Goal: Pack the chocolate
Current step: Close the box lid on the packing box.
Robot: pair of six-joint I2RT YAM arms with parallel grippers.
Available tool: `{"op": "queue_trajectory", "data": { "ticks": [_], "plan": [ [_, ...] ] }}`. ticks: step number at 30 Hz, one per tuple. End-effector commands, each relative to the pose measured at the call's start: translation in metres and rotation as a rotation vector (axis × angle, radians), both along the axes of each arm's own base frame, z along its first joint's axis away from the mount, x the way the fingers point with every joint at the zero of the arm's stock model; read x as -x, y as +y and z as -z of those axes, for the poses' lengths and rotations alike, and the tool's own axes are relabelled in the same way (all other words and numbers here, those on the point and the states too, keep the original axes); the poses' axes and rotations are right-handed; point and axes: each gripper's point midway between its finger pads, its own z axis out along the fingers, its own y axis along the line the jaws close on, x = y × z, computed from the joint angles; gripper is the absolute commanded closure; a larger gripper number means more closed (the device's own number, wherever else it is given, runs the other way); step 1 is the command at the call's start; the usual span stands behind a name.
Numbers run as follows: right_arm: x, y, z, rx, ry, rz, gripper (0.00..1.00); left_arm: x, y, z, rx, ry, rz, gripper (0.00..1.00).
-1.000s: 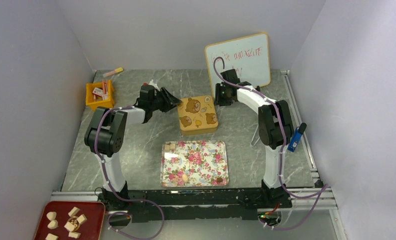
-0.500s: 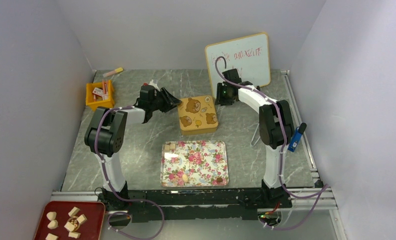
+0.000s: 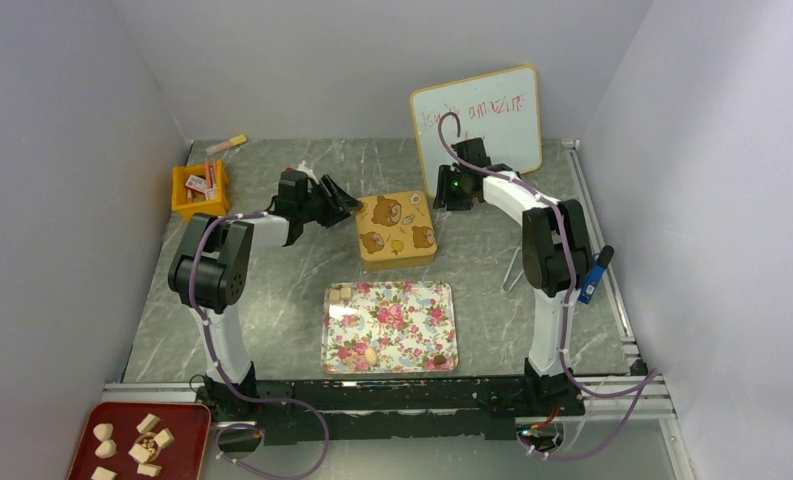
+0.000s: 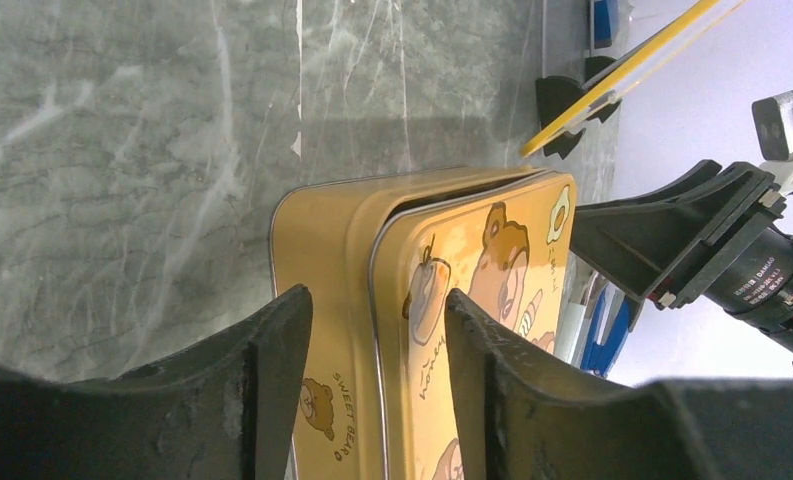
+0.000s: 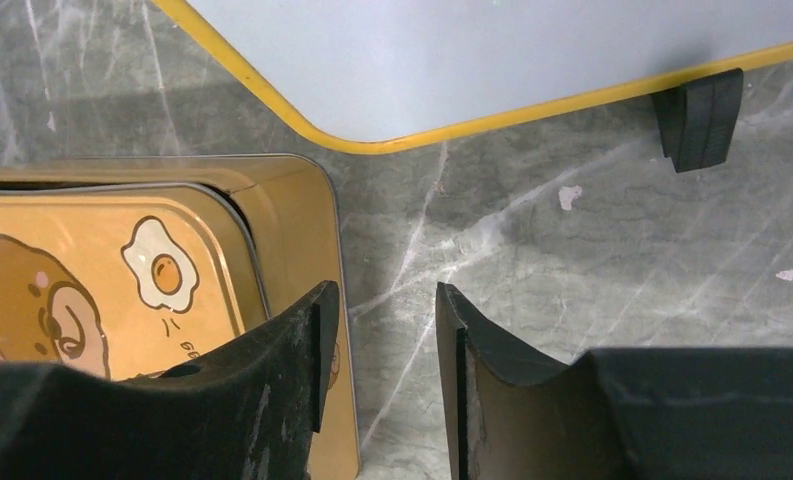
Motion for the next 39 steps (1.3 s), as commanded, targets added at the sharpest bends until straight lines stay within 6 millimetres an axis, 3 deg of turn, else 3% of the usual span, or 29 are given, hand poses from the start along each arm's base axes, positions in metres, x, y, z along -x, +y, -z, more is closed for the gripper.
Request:
{"op": "queue_trajectory", "data": {
  "ticks": [1, 9, 16, 25, 31, 39],
  "plan": [
    [-0.009, 0.013, -0.043, -0.104, -0.115, -0.066, 0.54, -0.006, 0.0, -0.03, 0.017, -0.084, 0.026, 0.43],
    [0.001, 0.024, -0.062, -0.212, -0.154, -0.126, 0.49, 0.011, -0.002, -0.043, 0.045, -0.09, 0.063, 0.39],
    [0.015, 0.017, -0.066, -0.232, -0.164, -0.116, 0.47, 0.035, 0.001, -0.055, 0.071, -0.099, 0.067, 0.33],
    [0.025, 0.014, -0.072, -0.256, -0.167, -0.116, 0.47, 0.055, -0.003, -0.065, 0.089, -0.103, 0.094, 0.32],
    [0.035, 0.02, -0.074, -0.302, -0.165, -0.145, 0.47, 0.082, -0.018, -0.058, 0.088, -0.082, 0.137, 0.32],
    [0.031, 0.03, -0.073, -0.349, -0.156, -0.163, 0.4, 0.097, -0.033, -0.045, 0.077, -0.056, 0.171, 0.32]
  ]
}}
